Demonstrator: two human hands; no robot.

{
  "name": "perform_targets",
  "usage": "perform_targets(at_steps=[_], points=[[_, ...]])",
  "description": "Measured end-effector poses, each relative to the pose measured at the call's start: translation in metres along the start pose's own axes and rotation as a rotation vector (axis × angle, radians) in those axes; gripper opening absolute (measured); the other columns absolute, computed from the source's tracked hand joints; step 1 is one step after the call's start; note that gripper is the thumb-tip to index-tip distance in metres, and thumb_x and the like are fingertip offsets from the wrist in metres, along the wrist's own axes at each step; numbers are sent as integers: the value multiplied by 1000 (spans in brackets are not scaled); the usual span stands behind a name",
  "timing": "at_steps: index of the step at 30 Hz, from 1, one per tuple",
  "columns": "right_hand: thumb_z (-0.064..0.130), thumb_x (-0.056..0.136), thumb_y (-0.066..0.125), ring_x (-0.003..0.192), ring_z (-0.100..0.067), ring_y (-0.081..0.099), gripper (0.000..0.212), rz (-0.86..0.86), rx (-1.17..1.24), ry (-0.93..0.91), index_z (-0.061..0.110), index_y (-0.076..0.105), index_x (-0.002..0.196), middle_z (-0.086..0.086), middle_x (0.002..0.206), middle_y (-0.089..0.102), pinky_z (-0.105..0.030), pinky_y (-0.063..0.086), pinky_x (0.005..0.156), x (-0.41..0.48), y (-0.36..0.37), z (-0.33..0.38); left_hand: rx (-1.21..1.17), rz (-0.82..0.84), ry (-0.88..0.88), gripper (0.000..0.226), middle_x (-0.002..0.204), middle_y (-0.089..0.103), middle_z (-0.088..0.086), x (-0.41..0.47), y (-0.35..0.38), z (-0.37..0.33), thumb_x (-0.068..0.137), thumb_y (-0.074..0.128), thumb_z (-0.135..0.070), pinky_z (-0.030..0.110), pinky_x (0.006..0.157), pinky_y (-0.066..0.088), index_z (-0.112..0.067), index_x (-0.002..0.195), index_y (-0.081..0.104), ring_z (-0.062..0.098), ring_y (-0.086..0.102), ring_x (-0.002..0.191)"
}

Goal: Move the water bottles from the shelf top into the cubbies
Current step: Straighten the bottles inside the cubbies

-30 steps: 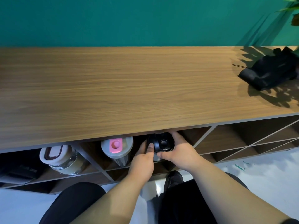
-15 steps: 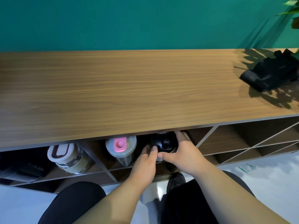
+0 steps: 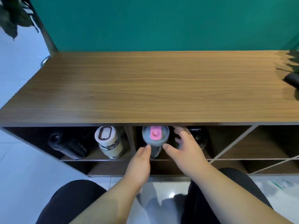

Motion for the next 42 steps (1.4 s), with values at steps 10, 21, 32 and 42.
perform_targets(at_steps=[10, 21, 32, 42], points=[[34, 66, 70, 119, -16, 54, 53, 53, 151, 158, 37, 59, 117, 2, 127, 61, -32, 41, 99, 27, 24, -18, -38, -19, 19, 92, 165, 43, 2, 11, -6, -15, 83, 31, -77, 50, 124, 29, -32, 163, 25, 27, 45, 147], [24, 63, 67, 116, -16, 58, 52, 105, 251, 176, 37, 62, 113, 1, 124, 65, -40, 43, 104, 35, 34, -25, -57, -49, 50, 55, 145, 61, 1, 16, -2, -18, 105, 34, -50, 43, 114, 40, -31, 157, 38, 28, 59, 133], [21, 69, 62, 126, -15, 49, 62, 93, 154, 117, 39, 50, 127, 5, 136, 53, -33, 38, 103, 26, 28, -18, 57, -63, 22, 57, 154, 55, 4, 5, -10, -16, 105, 32, -55, 42, 117, 35, -30, 155, 41, 28, 51, 140], [16, 79, 62, 100, -4, 55, 32, 95, -198, -441, 24, 64, 110, 14, 103, 59, -22, 46, 87, -50, 50, 94, 31, -117, -2, 25, 108, 76, -2, -22, -89, 14, 86, 54, -56, 51, 111, 46, -41, 89, 74, 23, 67, 114]])
Point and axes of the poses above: each hand's wrist, its own x-axis towards the middle knuckle, its own y-axis out of the palm, z = x × y, the point moved 10 cm from there along x, towards the middle knuckle
